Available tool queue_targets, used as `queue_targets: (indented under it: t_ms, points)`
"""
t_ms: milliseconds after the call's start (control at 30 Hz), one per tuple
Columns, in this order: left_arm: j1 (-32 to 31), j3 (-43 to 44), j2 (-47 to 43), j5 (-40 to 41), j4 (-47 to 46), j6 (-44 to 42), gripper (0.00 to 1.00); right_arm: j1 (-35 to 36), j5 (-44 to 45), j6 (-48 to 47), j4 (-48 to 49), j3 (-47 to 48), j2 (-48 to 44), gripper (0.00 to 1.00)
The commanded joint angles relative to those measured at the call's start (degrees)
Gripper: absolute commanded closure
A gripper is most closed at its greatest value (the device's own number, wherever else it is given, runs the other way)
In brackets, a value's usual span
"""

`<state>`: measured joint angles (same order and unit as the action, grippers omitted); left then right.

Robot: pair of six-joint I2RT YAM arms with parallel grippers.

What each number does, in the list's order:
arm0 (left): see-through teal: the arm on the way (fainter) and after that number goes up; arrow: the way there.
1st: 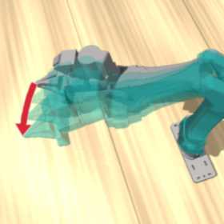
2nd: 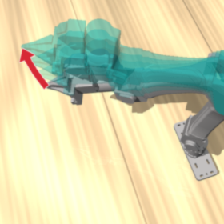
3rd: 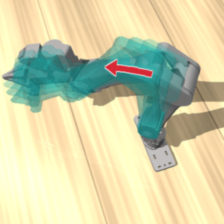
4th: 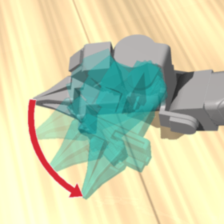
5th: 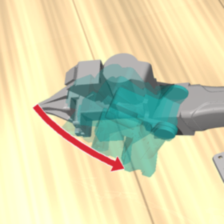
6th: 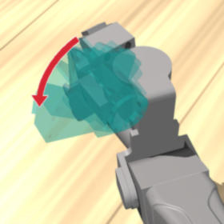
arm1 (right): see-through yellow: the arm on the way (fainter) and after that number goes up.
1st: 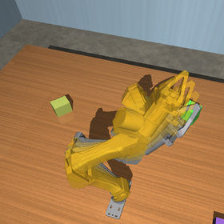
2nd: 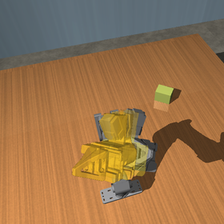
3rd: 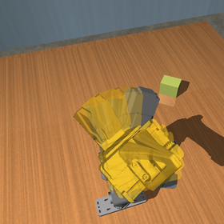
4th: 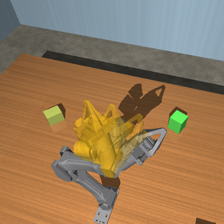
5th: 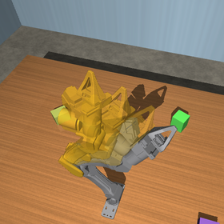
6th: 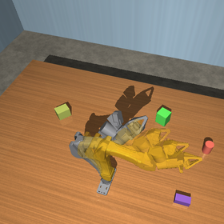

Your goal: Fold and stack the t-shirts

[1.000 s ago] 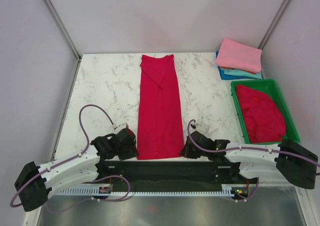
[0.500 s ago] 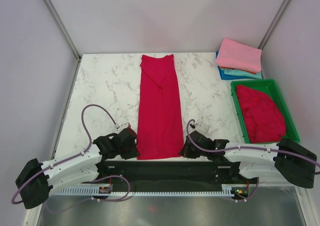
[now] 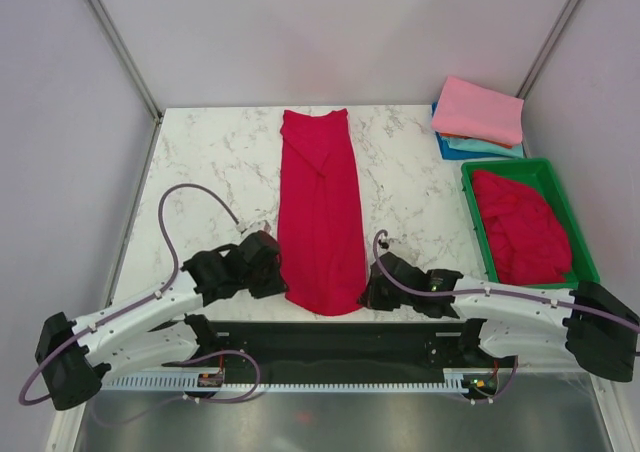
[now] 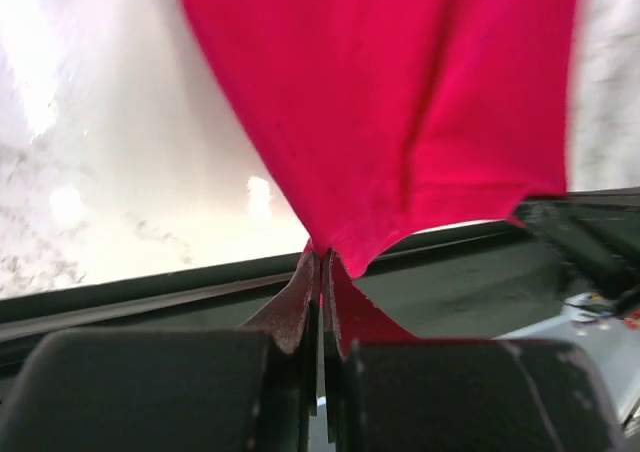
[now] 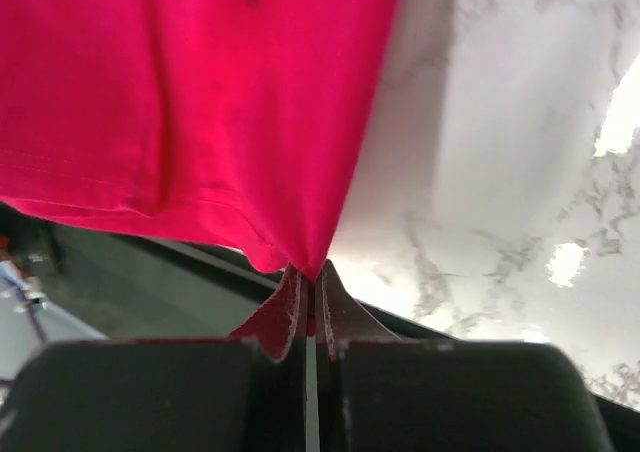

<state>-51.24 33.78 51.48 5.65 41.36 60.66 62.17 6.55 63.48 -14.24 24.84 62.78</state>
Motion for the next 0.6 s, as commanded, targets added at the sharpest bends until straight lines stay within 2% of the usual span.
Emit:
queue_targets:
  t_ms: [0,100,167,433,567]
  points:
    - [0.09,10.15,2.04,4.36,5.03,-6.25,0.98,-3.09,1.72,-3.88,-6.23,9.33,0.04,1.00]
    - [1.58,17.26,5.19,6.74,6.79,-11.43,0.98,-8.36,-0.65,-9.42,-8.08,16.19,3.82,1.00]
    - [5.09,22.70,8.52,7.01,7.41,-15.46,0.98,-11.96,-2.06,-13.72,-9.05,21.46,6.20,1.00]
    - [20.81,34.93,19.69,-0.45,4.00,-26.37,0.98,-21.73,-3.21,-25.68,-13.80,43.59,21.93,1.00]
    - [25.57,41.07,27.07,-3.54,2.23,-29.97,0.98,-24.37,-3.91,-28.41,-14.23,51.70,27.91,1.00]
